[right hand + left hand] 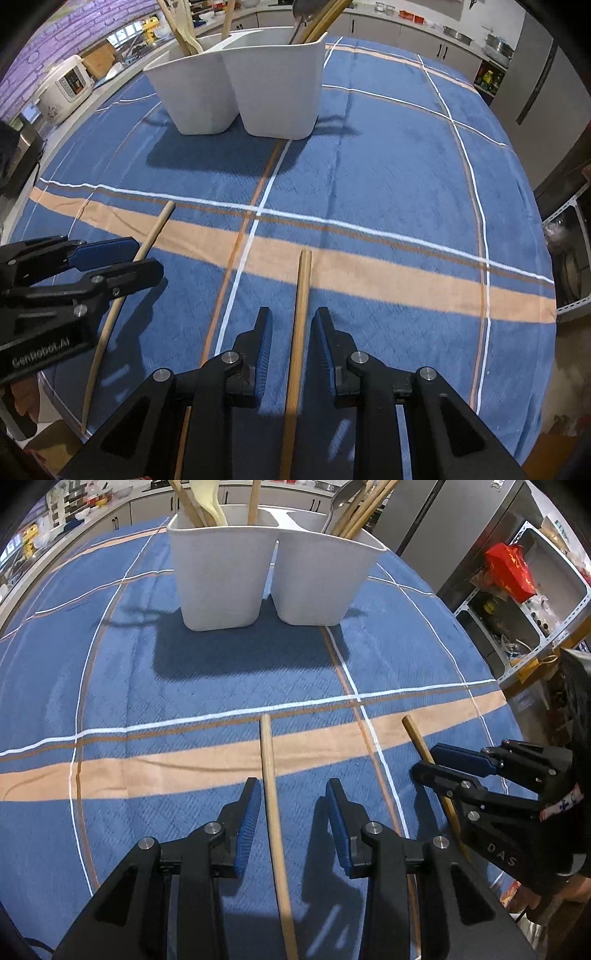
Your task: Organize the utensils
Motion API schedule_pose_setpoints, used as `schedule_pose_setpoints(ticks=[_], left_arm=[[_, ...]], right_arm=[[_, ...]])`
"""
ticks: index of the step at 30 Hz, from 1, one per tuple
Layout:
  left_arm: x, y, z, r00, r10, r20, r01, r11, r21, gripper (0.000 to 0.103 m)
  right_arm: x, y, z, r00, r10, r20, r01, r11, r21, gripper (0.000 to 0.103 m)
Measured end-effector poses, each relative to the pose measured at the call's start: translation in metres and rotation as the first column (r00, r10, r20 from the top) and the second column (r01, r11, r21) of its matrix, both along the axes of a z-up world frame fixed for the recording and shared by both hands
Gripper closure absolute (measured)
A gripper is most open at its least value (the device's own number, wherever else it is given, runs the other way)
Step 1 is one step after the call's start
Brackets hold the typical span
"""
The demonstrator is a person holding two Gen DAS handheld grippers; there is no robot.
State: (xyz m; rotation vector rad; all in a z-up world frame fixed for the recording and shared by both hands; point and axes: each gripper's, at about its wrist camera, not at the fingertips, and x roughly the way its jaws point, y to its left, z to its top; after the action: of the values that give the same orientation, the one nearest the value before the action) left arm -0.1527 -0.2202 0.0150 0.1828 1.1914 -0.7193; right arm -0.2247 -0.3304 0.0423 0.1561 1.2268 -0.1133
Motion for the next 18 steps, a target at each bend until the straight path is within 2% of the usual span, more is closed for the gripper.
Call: schedule_pose_setpoints(ticks=[7, 9, 10, 11, 12, 14, 18], left_arm=[[0.003, -0.004, -0.001, 1.000, 0.003, 0.009, -0.003, 1.000, -0.022, 0.068], [0.003, -0.002, -0.001, 1.000, 0.004, 0.018, -0.003, 1.000, -0.030, 0.068], [0.003, -0.003, -0.001, 1.000, 0.006, 0.025, -0.005, 1.000, -0.027, 0.076], [0.003, -0.004, -0.002, 0.999, 0.009, 0.031, -0.008, 1.000, -0.016, 0.090], [0.005, -0.004, -0.004, 1.000, 0.006, 0.017, -0.006, 1.000, -0.014, 0.097], [0.008, 0.000, -0.002, 1.000, 0.026, -0.017, -0.026, 0.999, -0.037, 0.097], [0.004, 0.012, 0.014, 0.999, 0.050, 0.001, -0.050, 0.995, -0.083, 0.097]], right_arm=[[0.002, 0.005, -0.002, 0.999, -0.033, 0.040, 0.035, 0.999, -0.039, 0.079], [-0.001, 0.005, -0.002, 0.997, -0.048, 0.065, 0.051, 0.998, -0.042, 0.093], [-0.003, 0.006, -0.002, 0.996, -0.050, 0.072, 0.053, 0.998, -0.043, 0.095], [-0.003, 0.007, -0.002, 0.996, -0.046, 0.077, 0.050, 0.998, -0.042, 0.095], [-0.004, 0.008, -0.001, 0.996, -0.042, 0.084, 0.044, 0.999, -0.022, 0.096], [-0.006, 0.004, 0.002, 0.991, -0.066, 0.114, 0.063, 0.998, 0.031, 0.097], [-0.019, 0.000, 0.015, 0.977, -0.106, 0.186, 0.088, 0.991, 0.100, 0.097]])
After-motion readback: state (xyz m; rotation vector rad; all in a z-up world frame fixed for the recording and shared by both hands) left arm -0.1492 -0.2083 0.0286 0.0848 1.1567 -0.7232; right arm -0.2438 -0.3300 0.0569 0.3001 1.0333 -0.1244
